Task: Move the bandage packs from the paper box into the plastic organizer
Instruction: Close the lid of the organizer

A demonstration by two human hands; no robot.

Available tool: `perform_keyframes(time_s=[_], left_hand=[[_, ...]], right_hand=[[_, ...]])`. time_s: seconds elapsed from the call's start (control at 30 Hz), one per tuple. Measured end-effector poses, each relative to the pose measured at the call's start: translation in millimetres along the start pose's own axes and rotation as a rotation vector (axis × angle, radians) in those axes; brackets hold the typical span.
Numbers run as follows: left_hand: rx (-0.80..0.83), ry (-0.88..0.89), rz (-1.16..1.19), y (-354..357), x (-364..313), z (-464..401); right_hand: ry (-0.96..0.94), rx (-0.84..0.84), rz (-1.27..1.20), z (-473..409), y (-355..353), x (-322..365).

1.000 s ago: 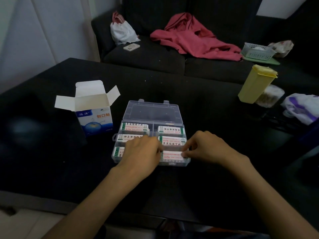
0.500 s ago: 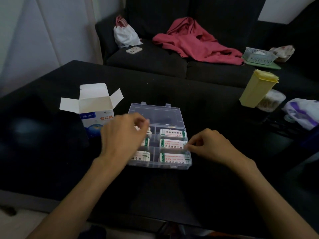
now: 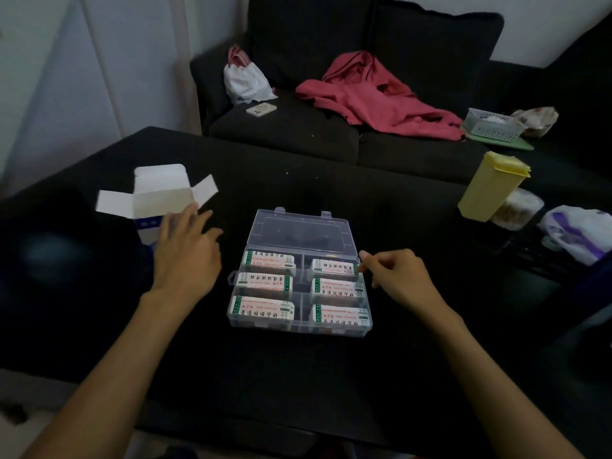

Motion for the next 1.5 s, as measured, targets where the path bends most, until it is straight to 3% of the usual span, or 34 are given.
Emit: perform_keyframes(time_s=[0.1,0.17,0.23,0.4,0.57,0.7,0.97,1.33,1.5], left_hand=[[-0.095,-0.063,0.062,-9.1,7.7,-1.2],[-0.186,-0.107,0.215,-19.3,-0.1,-0.6],[-0.159,-0.158,0.437,-21.8,-7.0,-5.0],[0.406,-0.409,0.853,10.7,-9.9,-50.1],[0.607,-0.544,0.846,50.3,-6.4,-77.5],[0.685,-0.436,0.817,59.9,-15.9,-84.2],[0.625,-0.495,1.024,58.7,-21.9,-80.2],[0.449,-0.509,1.509,28.7,-14.8,-61.7],[0.413,-0.472,1.491,6.3,-15.0,-48.1]], right_hand=[[0.031,-0.014,-0.067,-5.6,4.9,-1.4],[0.058,-0.042,-0.153,-15.2,5.3,-4.6],[0.106,-0.075,-0.275,-28.9,4.3,-8.6],[0.320,-0.097,-0.525,-65.2,16.4,-14.2],[0.480,0.032,-0.589,-86.0,31.8,-7.3],[0.438,0.087,-0.465,-92.8,38.2,-6.6],[0.362,0.118,-0.569,-92.7,40.4,-13.4],[0.232,0.118,-1.148,-75.2,27.7,-2.3],[0.136,0.113,-1.009,-59.1,21.8,3.1]])
Point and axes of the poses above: each hand's wrist, its own z-axis away from the middle knuckle, its own y-axis out of the palm, x = y × z, the point moved 4 cm from there along -z, towards the middle knuckle, and after that the axes turned 1 degree about x, right-handed, at the moved point
